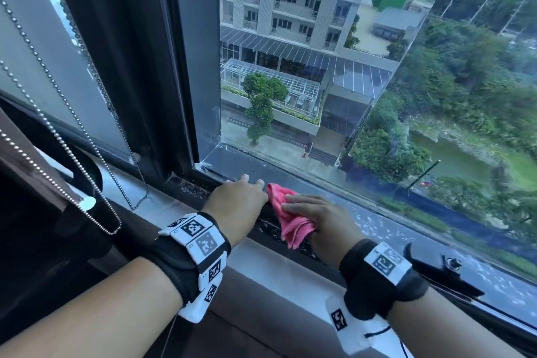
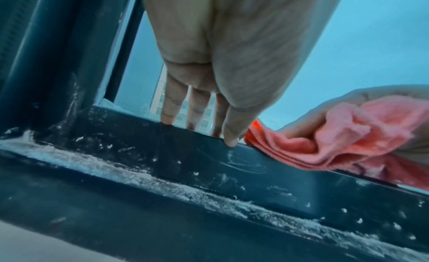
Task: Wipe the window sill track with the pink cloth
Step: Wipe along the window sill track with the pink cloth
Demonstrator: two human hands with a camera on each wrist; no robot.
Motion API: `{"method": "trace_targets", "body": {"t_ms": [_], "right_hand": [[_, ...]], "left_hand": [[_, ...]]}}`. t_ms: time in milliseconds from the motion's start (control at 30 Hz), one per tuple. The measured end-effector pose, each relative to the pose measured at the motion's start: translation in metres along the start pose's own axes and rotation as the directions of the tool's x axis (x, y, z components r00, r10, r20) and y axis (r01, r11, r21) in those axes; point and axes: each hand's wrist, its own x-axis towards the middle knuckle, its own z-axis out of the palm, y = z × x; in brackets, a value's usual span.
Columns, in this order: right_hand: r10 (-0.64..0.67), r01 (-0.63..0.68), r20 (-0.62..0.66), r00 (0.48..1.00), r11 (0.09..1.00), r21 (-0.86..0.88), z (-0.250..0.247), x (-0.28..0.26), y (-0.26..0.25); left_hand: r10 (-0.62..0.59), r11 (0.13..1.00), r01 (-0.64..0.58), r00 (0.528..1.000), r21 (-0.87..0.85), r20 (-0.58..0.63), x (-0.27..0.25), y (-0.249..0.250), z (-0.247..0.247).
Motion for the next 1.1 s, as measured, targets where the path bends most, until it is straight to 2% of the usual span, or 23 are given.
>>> {"method": "trace_targets", "body": {"t_ms": [67, 167, 200, 267, 333, 367, 533, 600, 667, 700, 767, 833, 900, 967, 1067, 1100], "right_hand": [[-0.004, 0.003, 0.016, 1.0, 0.997, 0.077, 0.002, -0.004, -0.001], [0.116, -0.108, -0.015, 0.993, 0.962, 0.252, -0.01, 0.005, -0.001], [0.145, -0.125, -0.062, 0.987, 0.959, 0.253, -0.017, 0.009, 0.001], [0.139, -0.126, -0.14, 0.98, 0.987, 0.098, -0.027, 0.016, 0.008], [0.113, -0.118, -0.084, 0.99, 0.991, -0.063, -0.021, 0.018, 0.013], [0.111, -0.114, -0.044, 0.993, 0.99, -0.084, -0.013, 0.015, 0.013], [0.03, -0.029, -0.026, 0.999, 0.999, 0.028, 0.001, -0.005, 0.007], [0.006, -0.006, 0.004, 1.0, 0.987, 0.159, -0.001, -0.012, 0.001], [0.06, -0.064, 0.023, 0.998, 0.949, 0.309, -0.011, -0.013, -0.002], [0.106, -0.096, -0.013, 0.994, 0.941, 0.324, -0.019, -0.01, 0.0], [0.187, -0.154, -0.124, 0.974, 0.959, 0.238, -0.032, 0.0, 0.007], [0.219, -0.202, -0.131, 0.967, 0.97, 0.133, -0.033, 0.008, 0.014], [0.197, -0.195, -0.078, 0.977, 0.98, 0.037, -0.02, 0.006, 0.014], [0.145, -0.144, -0.063, 0.987, 0.989, 0.023, -0.007, -0.002, 0.013], [0.043, -0.043, -0.001, 0.999, 0.988, 0.151, -0.005, -0.015, 0.001], [0.042, -0.047, 0.025, 0.999, 0.97, 0.237, -0.009, -0.016, -0.002]], "left_hand": [[-0.007, 1.0, 0.007, 1.0, 0.01, 0.002, 0.002, 0.0, 0.001], [0.005, 1.0, -0.005, 1.0, -0.012, -0.026, 0.002, -0.007, 0.005], [0.014, 1.0, -0.014, 0.999, -0.016, -0.031, 0.001, -0.009, 0.006], [0.022, 1.0, -0.022, 1.0, -0.015, -0.01, 0.002, -0.011, 0.006], [0.016, 1.0, -0.016, 1.0, -0.01, 0.01, 0.002, -0.013, 0.005], [0.013, 1.0, -0.013, 1.0, -0.007, 0.008, 0.002, -0.014, 0.005], [-0.009, 1.0, 0.008, 1.0, -0.025, -0.016, 0.001, -0.02, 0.007], [-0.012, 1.0, 0.011, 1.0, -0.023, -0.017, 0.001, -0.021, 0.007], [-0.019, 1.0, 0.019, 1.0, -0.021, -0.013, 0.001, -0.021, 0.008], [-0.024, 0.999, 0.024, 1.0, -0.022, -0.016, 0.001, -0.022, 0.008], [-0.032, 0.999, 0.032, 0.999, -0.023, -0.011, 0.001, -0.023, 0.008], [-0.046, 0.999, 0.046, 0.999, -0.023, 0.001, 0.001, -0.025, 0.008], [-0.054, 0.998, 0.054, 0.999, -0.029, -0.003, 0.001, -0.026, 0.008], [-0.057, 0.998, 0.057, 0.998, -0.027, -0.026, 0.0, -0.027, 0.009], [-0.07, 0.997, 0.069, 0.997, -0.034, -0.027, -0.001, -0.03, 0.009], [-0.075, 0.997, 0.074, 0.997, -0.035, -0.025, -0.001, -0.031, 0.009]]}}
